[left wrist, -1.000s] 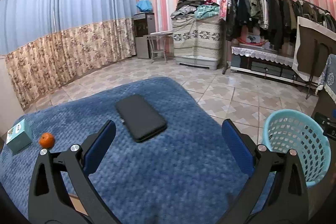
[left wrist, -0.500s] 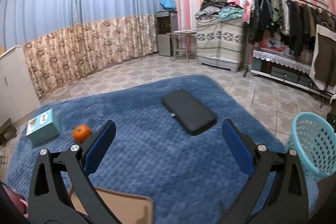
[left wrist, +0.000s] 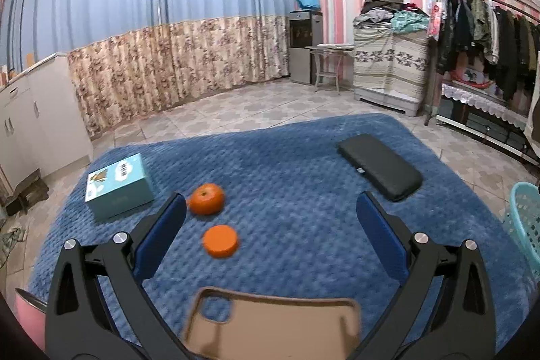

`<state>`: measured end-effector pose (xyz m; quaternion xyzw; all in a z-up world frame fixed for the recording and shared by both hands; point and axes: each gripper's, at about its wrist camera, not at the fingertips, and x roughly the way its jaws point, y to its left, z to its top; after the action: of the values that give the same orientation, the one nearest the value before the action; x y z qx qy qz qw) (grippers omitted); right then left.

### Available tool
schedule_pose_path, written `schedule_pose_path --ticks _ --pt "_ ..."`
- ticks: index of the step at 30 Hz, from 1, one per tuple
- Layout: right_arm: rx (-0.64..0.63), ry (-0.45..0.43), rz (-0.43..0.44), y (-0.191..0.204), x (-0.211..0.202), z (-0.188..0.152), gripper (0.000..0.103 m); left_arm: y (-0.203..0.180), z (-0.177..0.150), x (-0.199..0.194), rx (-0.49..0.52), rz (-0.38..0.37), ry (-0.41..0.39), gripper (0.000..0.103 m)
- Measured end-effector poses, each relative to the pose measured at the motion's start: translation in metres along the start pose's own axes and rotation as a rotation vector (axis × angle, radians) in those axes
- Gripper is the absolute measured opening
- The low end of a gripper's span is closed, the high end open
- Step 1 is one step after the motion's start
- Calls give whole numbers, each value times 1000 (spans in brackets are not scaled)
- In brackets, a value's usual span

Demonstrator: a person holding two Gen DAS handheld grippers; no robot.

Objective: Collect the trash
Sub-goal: 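Move both open tools back over the rug toward the round orange disc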

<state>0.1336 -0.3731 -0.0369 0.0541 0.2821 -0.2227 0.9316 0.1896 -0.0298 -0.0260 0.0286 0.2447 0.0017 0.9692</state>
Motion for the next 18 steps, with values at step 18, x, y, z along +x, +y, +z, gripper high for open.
schedule_pose_path --ticks 18 --pt "-66 5 96 78 2 -11 93 82 -19 29 -94 58 58 98"
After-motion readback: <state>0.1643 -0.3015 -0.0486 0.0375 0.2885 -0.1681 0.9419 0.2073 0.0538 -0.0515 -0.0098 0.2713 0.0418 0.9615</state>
